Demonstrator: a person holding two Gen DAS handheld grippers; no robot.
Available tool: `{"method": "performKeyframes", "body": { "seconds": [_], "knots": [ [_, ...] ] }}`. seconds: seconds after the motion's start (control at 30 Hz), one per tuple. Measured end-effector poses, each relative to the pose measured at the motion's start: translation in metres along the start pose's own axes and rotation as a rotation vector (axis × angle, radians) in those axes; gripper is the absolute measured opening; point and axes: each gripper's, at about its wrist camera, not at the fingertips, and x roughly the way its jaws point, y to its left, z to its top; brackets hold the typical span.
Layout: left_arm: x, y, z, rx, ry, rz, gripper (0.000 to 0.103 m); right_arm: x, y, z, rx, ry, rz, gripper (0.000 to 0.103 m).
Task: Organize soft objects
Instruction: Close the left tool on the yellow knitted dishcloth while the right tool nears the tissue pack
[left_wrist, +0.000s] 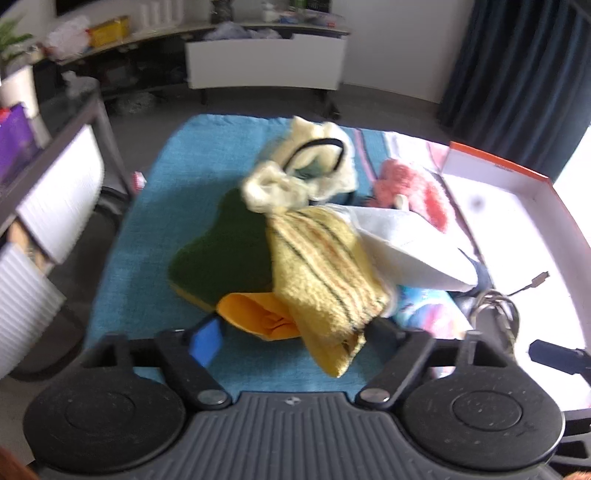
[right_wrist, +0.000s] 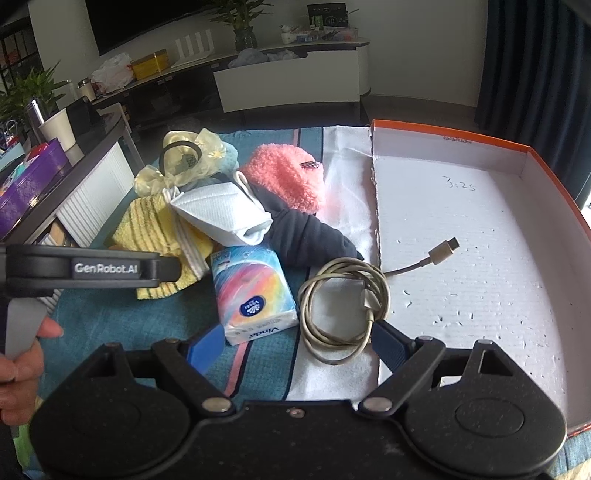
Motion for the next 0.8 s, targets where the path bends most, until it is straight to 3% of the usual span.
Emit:
{"method": "performKeyframes", "body": {
  "seconds": [0.1, 0.17, 0.27, 0.53, 0.8],
  "knots": [
    [0.001, 0.001, -0.001, 0.015, -0.002, 0.02, 0.055, 0.002, 0.004, 0.0, -0.022, 0.004, 0.007, 0.102],
    [-0.003, 0.007, -0.003, 0.011, -0.01, 0.017, 0.035, 0.003, 0.007, 0.001, -0.036, 0.004, 0.02, 0.101],
    [-0.007, 0.017, -0.005, -0.016, -0.01, -0.009, 0.022, 0.007, 0.013, 0.003, -0.048, 0.012, 0.033, 0.1],
    [-0.028, 0.029, -0.017, -0.025, -0.057, -0.039, 0.016, 0.024, 0.021, 0.014, -0.098, 0.036, 0.038, 0.085],
    [-0.042, 0.039, -0.015, -0.06, -0.082, -0.074, 0.015, 0.048, 0.027, 0.023, -0.14, 0.093, 0.017, 0.085]
  ]
}}
